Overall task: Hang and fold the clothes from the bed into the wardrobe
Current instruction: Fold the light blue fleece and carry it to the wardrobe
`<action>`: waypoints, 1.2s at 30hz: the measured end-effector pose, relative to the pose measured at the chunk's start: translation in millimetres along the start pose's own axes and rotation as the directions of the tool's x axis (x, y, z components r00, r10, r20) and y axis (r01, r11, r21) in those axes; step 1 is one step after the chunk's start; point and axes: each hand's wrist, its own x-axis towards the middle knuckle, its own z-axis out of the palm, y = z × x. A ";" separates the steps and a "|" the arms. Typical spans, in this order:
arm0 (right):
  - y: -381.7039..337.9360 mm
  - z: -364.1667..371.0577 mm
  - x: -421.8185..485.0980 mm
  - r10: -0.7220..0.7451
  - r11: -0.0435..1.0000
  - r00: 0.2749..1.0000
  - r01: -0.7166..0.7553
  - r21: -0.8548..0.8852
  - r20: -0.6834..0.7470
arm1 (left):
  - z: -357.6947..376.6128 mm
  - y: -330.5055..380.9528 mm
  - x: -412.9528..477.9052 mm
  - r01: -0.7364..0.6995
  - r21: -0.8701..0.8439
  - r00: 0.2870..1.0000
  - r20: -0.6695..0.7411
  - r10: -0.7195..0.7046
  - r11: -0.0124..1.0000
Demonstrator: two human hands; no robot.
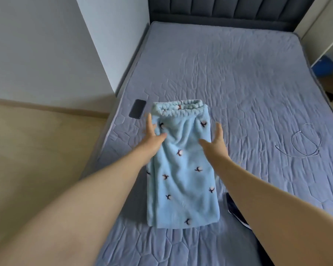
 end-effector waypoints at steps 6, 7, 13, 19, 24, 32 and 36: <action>94.9 28.8 -7.2 0.159 0.943 0.979 -0.112 -0.312 0.130 | 25.0 -89.2 8.0 -0.061 0.439 0.955 0.287 -0.076 0.897; 113.6 35.8 -9.0 0.180 0.914 0.968 -0.099 -0.394 0.174 | 30.1 -108.7 6.2 -0.061 0.491 0.945 0.310 -0.109 0.869; 195.1 54.0 -12.1 0.276 0.692 0.886 0.086 -0.717 0.373 | 59.2 -206.2 -7.3 -0.164 0.710 0.878 0.422 -0.227 0.684; 275.3 56.3 -8.8 0.314 0.550 0.813 0.265 -0.792 0.490 | 100.8 -297.8 -32.0 -0.257 0.877 0.848 0.406 -0.341 0.405; 326.6 68.7 3.1 0.319 0.468 0.810 0.318 -0.825 0.493 | 130.4 -355.6 -36.7 -0.252 0.933 0.928 0.309 -0.211 0.259; 372.6 82.8 17.7 0.157 0.250 0.872 0.418 -0.873 0.463 | 141.3 -373.1 -26.7 -0.316 0.911 0.934 0.249 0.256 0.266; 362.3 81.6 17.0 0.092 0.293 0.885 0.414 -0.862 0.456 | 141.7 -366.2 -29.5 -0.298 0.905 0.939 0.221 0.264 0.303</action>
